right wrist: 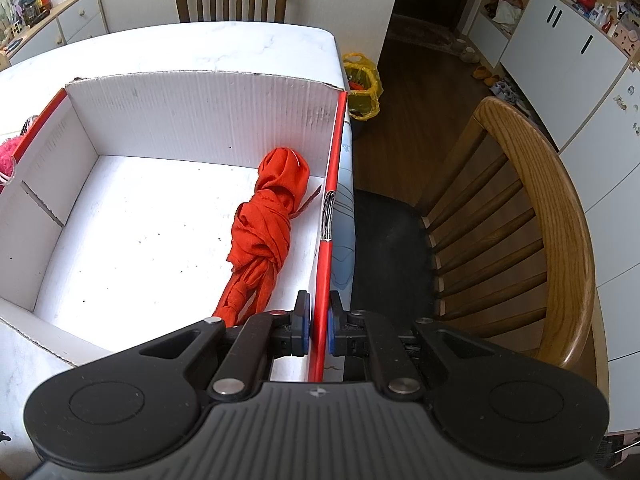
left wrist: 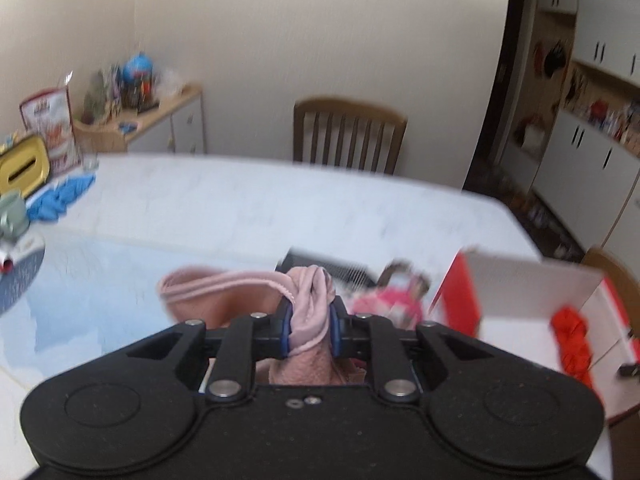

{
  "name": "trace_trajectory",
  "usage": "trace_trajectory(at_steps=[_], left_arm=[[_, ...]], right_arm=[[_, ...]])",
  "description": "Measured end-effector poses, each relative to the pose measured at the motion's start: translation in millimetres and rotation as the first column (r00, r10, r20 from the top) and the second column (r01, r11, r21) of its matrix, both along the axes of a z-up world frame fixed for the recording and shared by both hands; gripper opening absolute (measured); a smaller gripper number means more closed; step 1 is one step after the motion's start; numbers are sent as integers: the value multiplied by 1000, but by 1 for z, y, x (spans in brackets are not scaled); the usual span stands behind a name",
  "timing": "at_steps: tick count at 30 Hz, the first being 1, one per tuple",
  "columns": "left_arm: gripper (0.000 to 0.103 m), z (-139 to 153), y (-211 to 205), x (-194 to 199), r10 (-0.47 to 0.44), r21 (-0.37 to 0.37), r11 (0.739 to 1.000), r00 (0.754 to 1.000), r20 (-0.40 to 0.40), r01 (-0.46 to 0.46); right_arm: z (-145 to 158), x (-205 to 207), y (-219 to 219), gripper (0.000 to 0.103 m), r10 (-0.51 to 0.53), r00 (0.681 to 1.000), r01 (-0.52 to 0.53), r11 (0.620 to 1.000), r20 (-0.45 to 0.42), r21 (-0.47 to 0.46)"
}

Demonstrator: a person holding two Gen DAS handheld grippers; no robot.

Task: Organize objects
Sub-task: 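Lift the pink fleece hat with the left gripper and carry it over the box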

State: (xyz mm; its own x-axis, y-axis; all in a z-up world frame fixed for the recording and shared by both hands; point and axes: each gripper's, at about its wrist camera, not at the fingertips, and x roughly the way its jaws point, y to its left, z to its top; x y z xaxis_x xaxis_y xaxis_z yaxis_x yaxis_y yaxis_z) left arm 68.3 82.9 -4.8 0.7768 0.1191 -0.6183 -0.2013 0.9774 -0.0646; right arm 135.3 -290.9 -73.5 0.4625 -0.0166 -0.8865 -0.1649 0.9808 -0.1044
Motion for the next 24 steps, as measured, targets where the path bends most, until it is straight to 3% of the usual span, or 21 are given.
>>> trace_trajectory(at_steps=[8,13,19,24], left_arm=[[15,42,-19,5,-77,-37,996,990,114,82],[15,66,-38,9,-164,-46,984,971,176,175],[15,80,-76,23,-305,-57,945,928,213,323],[15,76,-117,39,-433,-54,891,880,198,450]], right_arm=[[0,-1,-2,8,0,1000,-1,1000,5,11],[-1,-1,-2,8,-1,1000,1,1000,6,17],[-1,-1,-3,7,-5,1000,5,1000,8,25],[-2,-1,-3,7,-3,1000,3,1000,6,22]])
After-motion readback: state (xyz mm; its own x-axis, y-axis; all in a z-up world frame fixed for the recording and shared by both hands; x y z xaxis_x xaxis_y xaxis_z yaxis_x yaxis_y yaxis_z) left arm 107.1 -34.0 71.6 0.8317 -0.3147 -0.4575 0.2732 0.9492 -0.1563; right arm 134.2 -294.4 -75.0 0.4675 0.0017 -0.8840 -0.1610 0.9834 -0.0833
